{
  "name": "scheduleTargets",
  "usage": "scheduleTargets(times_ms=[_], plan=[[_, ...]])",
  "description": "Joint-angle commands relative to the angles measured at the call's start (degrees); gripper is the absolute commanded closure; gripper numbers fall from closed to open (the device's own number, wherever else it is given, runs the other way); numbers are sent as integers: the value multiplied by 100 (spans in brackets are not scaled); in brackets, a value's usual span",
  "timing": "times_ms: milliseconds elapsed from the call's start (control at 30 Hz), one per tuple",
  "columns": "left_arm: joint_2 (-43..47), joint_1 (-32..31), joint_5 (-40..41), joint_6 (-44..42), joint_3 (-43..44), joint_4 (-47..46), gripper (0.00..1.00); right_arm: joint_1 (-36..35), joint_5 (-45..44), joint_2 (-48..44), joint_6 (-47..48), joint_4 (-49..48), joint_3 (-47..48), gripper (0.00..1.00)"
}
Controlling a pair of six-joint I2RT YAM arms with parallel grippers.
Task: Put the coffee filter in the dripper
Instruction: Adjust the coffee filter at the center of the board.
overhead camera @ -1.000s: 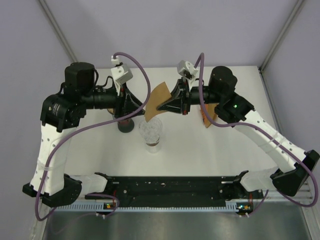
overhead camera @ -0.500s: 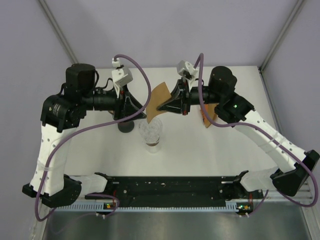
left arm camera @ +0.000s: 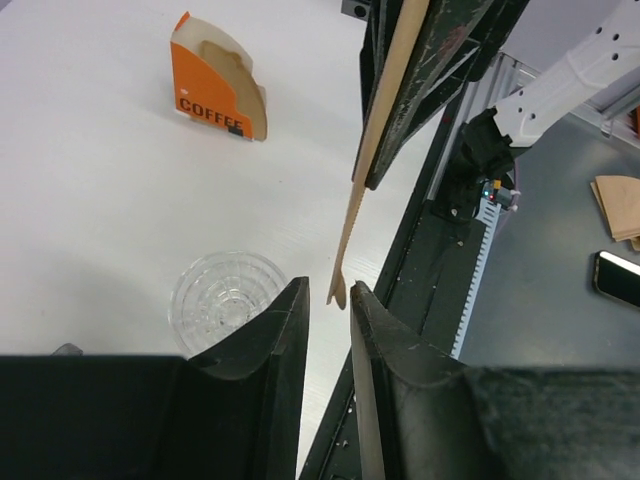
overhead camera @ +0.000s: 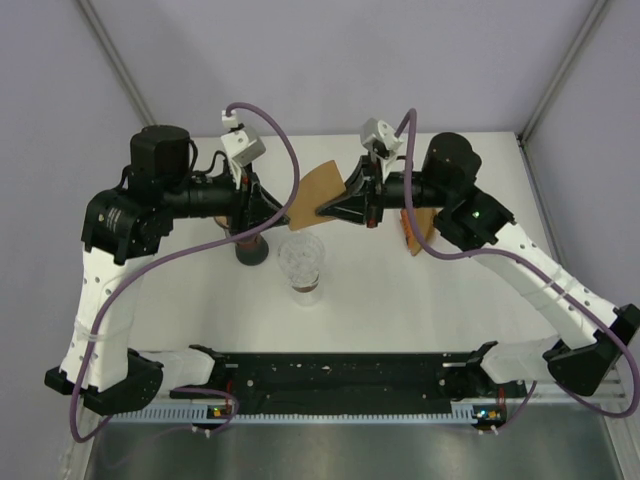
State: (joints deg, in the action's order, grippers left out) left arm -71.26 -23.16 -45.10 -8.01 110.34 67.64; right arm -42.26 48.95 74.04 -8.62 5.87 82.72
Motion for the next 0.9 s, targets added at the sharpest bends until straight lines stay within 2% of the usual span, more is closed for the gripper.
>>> scheduleTargets(times_ms=[0, 100, 167, 233, 300, 333, 400, 467, 567, 733, 867], plan=[[25, -13, 230, -77, 171, -225, 72, -54, 53, -258, 97, -279, 96, 100], [16, -13, 177, -262, 329, -67, 68, -63, -25, -302, 141, -262, 52, 100], [34, -5, 186, -228, 391, -66, 58, -54, -375, -372, 299, -235, -27, 100], [60, 30, 562, 253, 426, -259, 45, -72, -1146, -565, 675, -270, -194, 100], [34, 127, 905, 667, 531, -470, 39, -264, -2481, -828, 1718, -445, -526, 100], [8, 153, 968, 739, 584, -523, 37, -439, -3244, -1021, 2489, -864, -946, 100], [-36, 162, 986, 975, 663, -602, 32, -843, -4476, -1347, 4053, -1935, -1746, 100], [-72, 171, 864, 1370, 646, -742, 26, -1099, -5260, -1550, 5348, -3313, -2433, 100], [-98, 241, 355, 1933, 559, -1050, 1, -1494, -5764, -1560, 6799, -4425, -2813, 100], [-238, 356, -480, 2961, 348, -1752, 1, -2356, -6449, -902, 9454, -5314, -2858, 100], [-309, 496, -982, 3682, 93, -2324, 1, -2611, -6757, -496, 10449, -5843, -2814, 100]])
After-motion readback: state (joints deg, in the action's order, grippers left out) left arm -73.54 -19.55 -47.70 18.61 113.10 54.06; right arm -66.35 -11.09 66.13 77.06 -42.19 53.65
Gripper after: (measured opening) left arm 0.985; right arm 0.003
